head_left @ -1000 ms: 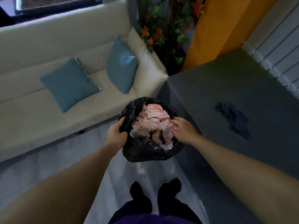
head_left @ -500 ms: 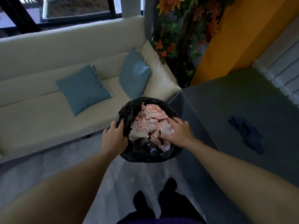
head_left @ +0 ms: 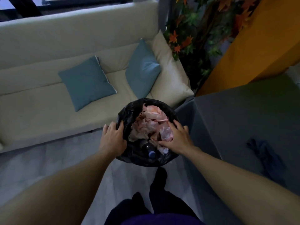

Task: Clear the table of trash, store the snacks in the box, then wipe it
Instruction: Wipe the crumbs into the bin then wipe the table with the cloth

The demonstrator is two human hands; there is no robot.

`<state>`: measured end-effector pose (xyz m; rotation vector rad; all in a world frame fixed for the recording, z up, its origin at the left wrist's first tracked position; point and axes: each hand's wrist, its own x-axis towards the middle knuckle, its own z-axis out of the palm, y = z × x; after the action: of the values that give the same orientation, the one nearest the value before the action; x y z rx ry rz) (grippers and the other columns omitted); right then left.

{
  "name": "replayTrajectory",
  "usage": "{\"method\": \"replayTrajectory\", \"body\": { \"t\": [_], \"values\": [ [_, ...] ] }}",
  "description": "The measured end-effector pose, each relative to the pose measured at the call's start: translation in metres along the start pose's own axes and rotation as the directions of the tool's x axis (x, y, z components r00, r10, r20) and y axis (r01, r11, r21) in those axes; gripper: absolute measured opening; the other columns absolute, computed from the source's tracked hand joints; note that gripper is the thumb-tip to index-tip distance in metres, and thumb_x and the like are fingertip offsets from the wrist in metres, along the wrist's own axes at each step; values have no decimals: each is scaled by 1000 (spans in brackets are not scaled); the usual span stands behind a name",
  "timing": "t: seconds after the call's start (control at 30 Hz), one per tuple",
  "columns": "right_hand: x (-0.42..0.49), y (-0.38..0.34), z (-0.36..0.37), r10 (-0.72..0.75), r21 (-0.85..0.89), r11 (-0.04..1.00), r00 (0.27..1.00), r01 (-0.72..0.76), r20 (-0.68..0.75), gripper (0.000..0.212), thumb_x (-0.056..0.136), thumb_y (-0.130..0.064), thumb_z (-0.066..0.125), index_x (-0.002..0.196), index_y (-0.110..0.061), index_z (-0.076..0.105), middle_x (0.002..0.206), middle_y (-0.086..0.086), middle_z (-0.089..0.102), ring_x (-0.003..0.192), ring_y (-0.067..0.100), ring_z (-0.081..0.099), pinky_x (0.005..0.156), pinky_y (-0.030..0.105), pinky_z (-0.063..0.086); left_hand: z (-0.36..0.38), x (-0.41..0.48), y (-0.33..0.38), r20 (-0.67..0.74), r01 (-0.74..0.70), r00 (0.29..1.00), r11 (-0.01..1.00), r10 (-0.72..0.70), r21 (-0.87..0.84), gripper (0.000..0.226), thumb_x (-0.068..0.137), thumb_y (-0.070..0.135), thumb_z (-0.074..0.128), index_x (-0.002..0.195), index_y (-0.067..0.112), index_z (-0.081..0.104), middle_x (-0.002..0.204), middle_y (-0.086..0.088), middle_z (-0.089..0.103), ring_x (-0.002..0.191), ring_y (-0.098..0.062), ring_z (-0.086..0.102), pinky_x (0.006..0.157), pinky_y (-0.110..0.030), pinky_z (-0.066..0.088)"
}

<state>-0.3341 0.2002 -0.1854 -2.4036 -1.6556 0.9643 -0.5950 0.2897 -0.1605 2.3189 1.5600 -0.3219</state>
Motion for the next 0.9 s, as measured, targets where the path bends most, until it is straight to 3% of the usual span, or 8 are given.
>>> {"method": "replayTrajectory", "body": {
  "t": [0.23, 0.37, 0.7, 0.9],
  "values": [
    [45, 11, 16, 10, -49, 999, 999, -8, 42, 113, 68, -77, 65, 157, -30, 14, 165, -5, 7, 134, 31, 24, 109, 46, 37, 28, 35, 3, 86, 56, 995, 998, -53, -32, 84, 92, 26, 55, 159, 8, 7, 146, -19, 31, 136, -37, 27, 123, -45, 10],
    [71, 14, 36, 23, -76, 997, 999, -21, 33, 113, 71, -80, 62, 158, -25, 15, 165, 0, 8, 135, 33, 25, 115, 39, 28, 59, 62, -9, 160, 69, 985, 998, -66, -15, 86, 92, 26, 53, 159, 7, 3, 151, -22, 25, 145, -36, 18, 124, -46, 3],
    [135, 45, 118, 126, -143, 984, 986, -110, 108, 113, 72, -78, 64, 159, -26, 13, 166, -5, 3, 137, 31, 22, 111, 42, 29, 152, 121, -28, 255, 67, 965, 997, -54, -44, 86, 91, 24, 54, 159, 6, 4, 149, -24, 25, 142, -38, 19, 123, -48, 7],
    [181, 68, 174, 159, -94, 985, 976, -146, 149, 115, 70, -76, 67, 158, -29, 12, 166, -5, 1, 141, 33, 17, 118, 43, 25, 206, 158, -37, 320, 121, 943, 990, -92, -74, 85, 96, 25, 52, 160, 11, -2, 153, -19, 19, 143, -36, 16, 122, -48, 15]
  ]
}}
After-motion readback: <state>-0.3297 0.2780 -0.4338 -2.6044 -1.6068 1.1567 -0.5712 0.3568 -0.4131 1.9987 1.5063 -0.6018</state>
